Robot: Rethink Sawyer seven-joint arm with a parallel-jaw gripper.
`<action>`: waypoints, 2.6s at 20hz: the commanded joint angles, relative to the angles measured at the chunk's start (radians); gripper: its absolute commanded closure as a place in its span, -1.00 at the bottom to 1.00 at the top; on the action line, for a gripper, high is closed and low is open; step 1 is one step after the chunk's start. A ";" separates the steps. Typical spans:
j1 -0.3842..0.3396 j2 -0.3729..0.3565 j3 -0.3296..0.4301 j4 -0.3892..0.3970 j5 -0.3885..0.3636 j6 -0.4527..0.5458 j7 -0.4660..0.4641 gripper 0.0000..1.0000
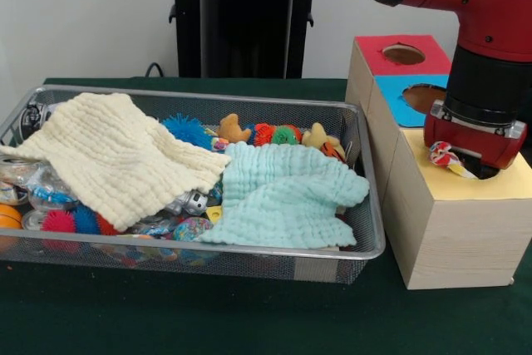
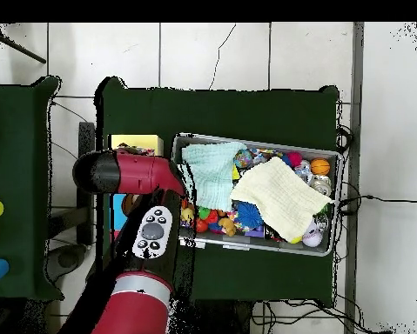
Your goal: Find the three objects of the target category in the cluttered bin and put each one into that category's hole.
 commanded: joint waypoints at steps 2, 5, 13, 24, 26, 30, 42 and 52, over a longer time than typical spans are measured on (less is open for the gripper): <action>-0.018 0.205 0.100 0.144 0.000 -0.121 0.187 1.00; 0.001 0.180 0.068 0.150 -0.013 -0.108 0.190 1.00; 0.019 0.169 0.033 0.144 -0.021 -0.071 0.179 -1.00; 0.046 0.188 -0.008 0.122 0.024 -0.049 0.205 -1.00; 0.044 0.190 -0.008 0.121 0.026 -0.053 0.196 -1.00; 0.056 0.198 -0.034 0.099 0.014 -0.045 0.170 1.00; 0.075 0.200 -0.056 0.115 0.026 -0.131 0.181 1.00; -0.002 0.025 0.063 0.220 0.028 -0.117 0.108 1.00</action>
